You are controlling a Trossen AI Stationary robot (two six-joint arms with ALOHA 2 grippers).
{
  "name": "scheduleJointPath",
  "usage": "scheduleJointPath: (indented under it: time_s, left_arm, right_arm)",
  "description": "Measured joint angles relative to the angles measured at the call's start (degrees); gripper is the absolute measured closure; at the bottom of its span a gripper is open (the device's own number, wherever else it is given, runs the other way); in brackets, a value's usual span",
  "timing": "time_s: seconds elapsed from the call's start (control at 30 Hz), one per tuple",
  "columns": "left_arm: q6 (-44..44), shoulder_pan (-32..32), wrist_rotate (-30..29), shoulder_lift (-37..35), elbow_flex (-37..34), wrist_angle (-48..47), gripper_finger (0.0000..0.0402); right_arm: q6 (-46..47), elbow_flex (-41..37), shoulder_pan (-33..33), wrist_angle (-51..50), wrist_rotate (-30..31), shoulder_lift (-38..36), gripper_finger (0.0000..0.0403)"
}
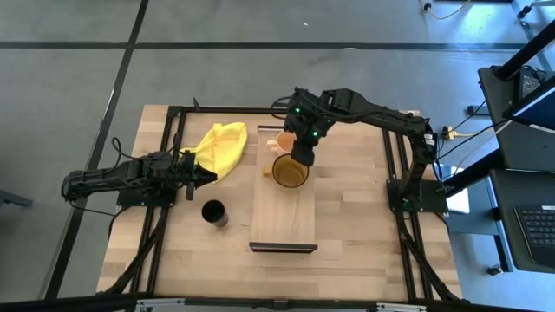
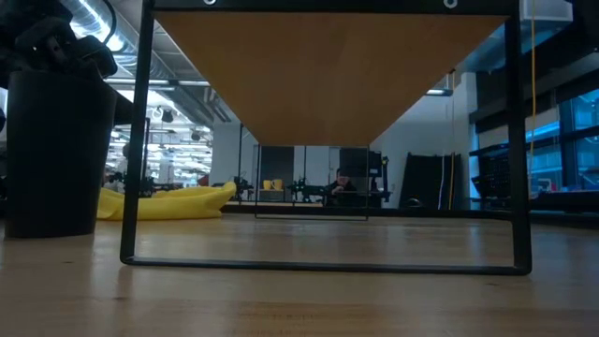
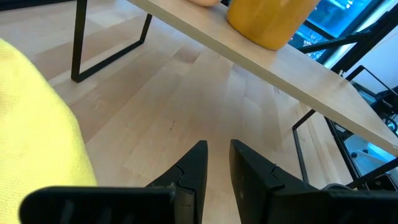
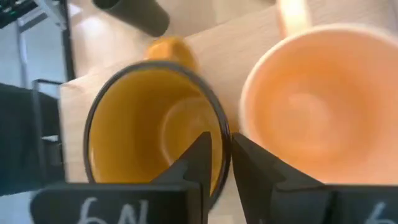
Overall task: Stack small to large cups/mugs on shelf
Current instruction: Put the brown mug on the shelf, then put the black cup on the shelf
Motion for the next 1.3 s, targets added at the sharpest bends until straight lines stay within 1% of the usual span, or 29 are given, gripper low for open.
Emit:
scheduleJointPath:
  time_s: [0.17,0.3,0.37,0.47,0.63,0.73,0.87,1.0,1.07,1.1,1.17,1.23,1.3]
  left_arm:
    - [0.0,0.0,0.0,0.0,0.0,0.0,0.0340]
    - [0.0,0.0,0.0,0.0,0.0,0.0,0.0340]
    - [0.0,0.0,0.0,0.0,0.0,0.0,0.0340]
    - [0.0,0.0,0.0,0.0,0.0,0.0,0.0340]
    - [0.3,0.0,0.0,0.0,0.0,0.0,0.0340]
    - [0.8,0.0,0.0,0.0,0.0,0.0,0.0340]
    - [1.1,0.0,0.0,0.0,0.0,0.0,0.0340]
    - [1.1,0.0,0.0,0.0,0.0,0.0,0.0340]
    - [1.1,0.0,0.0,0.0,0.0,0.1,0.0340]
    - [0.7,0.0,0.4,0.0,0.0,0.4,0.0340]
    - [-2.1,0.0,3.1,0.0,0.1,1.5,0.0340]
    - [-4.8,0.0,7.3,0.0,1.5,0.4,0.0342]
    - [-5.8,-0.3,8.4,1.0,3.9,-1.5,0.0344]
  right_arm:
    - [-1.2,0.0,0.0,2.4,2.7,0.0,0.0339]
    - [-1.2,0.0,0.0,7.5,2.8,-0.5,0.0338]
    - [0.6,0.0,0.1,10.9,2.3,-1.0,0.0338]
    - [4.0,0.1,0.6,13.1,-0.9,-1.5,0.0338]
    - [7.6,0.1,3.4,12.4,-1.0,-1.5,0.0338]
    - [9.3,0.1,5.6,13.5,0.0,-1.5,0.0341]
    - [12.6,0.1,8.4,15.1,0.3,-1.5,0.0353]
    - [15.6,0.1,11.6,18.3,-1.0,-1.5,0.0361]
    - [16.9,0.1,12.8,20.3,0.0,-1.5,0.0362]
    - [17.2,0.1,13.4,20.9,1.1,-1.4,0.0362]
    - [18.2,0.1,14.0,21.3,3.2,-1.4,0.0360]
    - [19.2,0.1,14.2,21.1,4.3,-1.4,0.0354]
    - [20.0,0.1,14.2,20.9,5.1,-1.4,0.0345]
